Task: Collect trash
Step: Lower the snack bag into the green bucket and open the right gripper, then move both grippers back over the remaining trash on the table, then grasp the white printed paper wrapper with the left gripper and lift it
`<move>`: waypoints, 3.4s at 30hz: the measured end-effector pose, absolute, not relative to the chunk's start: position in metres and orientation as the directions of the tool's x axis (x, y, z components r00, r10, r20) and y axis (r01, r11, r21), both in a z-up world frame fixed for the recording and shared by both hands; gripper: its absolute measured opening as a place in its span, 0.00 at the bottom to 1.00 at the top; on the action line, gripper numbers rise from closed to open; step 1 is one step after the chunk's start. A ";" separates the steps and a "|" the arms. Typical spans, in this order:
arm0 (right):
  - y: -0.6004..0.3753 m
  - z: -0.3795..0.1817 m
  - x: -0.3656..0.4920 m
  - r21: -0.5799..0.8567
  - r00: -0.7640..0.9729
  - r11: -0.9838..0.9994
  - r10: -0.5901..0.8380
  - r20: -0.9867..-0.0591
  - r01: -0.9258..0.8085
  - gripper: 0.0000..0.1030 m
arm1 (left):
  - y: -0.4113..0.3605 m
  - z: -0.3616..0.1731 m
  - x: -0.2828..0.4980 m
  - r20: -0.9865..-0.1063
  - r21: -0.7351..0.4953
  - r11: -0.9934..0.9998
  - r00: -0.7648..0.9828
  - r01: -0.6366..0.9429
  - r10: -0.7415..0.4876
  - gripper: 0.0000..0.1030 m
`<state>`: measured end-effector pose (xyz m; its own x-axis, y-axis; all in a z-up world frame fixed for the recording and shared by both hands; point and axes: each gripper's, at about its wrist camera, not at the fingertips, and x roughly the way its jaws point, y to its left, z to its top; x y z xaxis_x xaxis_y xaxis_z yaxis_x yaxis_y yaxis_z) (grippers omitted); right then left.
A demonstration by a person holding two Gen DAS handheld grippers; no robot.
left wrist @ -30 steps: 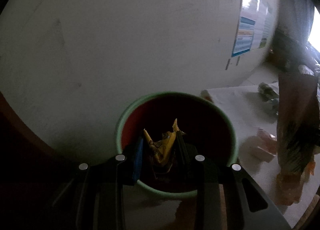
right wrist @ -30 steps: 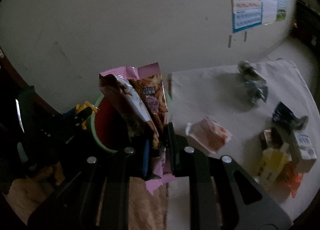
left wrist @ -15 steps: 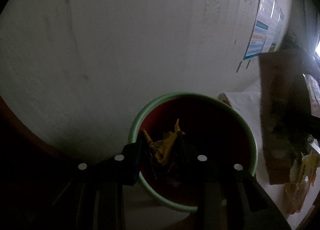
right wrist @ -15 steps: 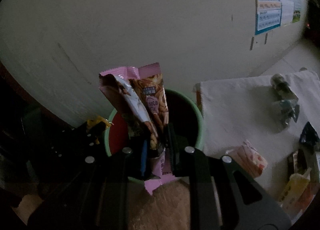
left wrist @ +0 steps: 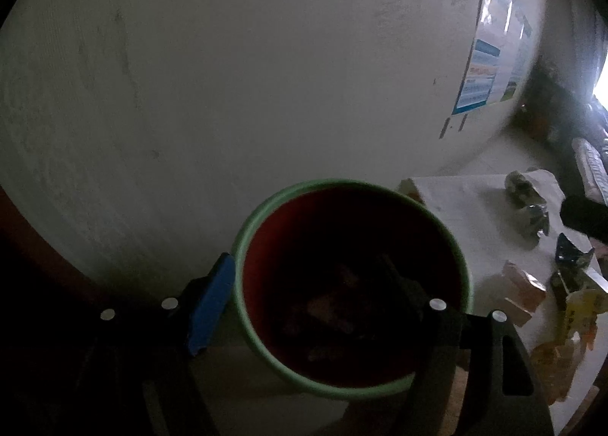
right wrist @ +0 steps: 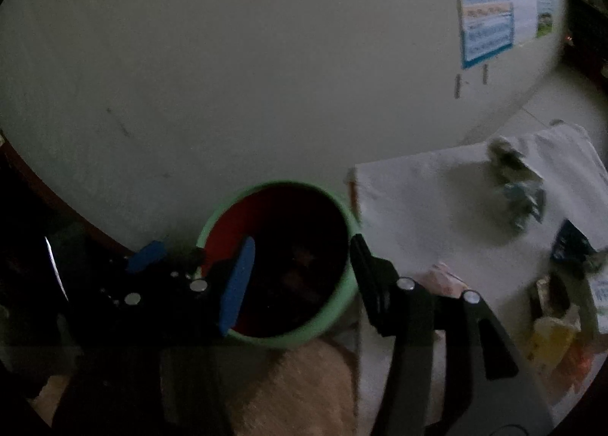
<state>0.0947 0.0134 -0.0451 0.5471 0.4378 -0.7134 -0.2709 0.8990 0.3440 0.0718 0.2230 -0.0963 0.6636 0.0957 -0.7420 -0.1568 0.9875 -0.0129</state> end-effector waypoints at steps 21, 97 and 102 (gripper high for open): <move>-0.169 -0.079 -0.015 0.245 0.639 0.968 0.156 -0.753 0.052 0.60 | 0.080 -0.085 0.059 -0.772 -0.054 0.996 0.629 0.078 -0.091 0.71; -0.231 -0.112 -0.025 0.286 0.618 0.935 0.100 -0.780 0.210 0.64 | 0.004 -0.055 0.028 -0.722 -0.053 0.954 0.648 0.297 -0.242 0.18; -0.255 -0.100 -0.007 0.179 0.623 0.951 -0.018 -0.782 0.252 0.64 | 0.004 -0.051 0.025 -0.706 -0.050 0.950 0.661 0.309 -0.252 0.18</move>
<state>-0.0067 -0.2546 -0.0997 0.6229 -0.0183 -0.7821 0.2523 0.9510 0.1787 0.0254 0.0040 -0.0513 0.6614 -0.2523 -0.7063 0.3090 0.9498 -0.0500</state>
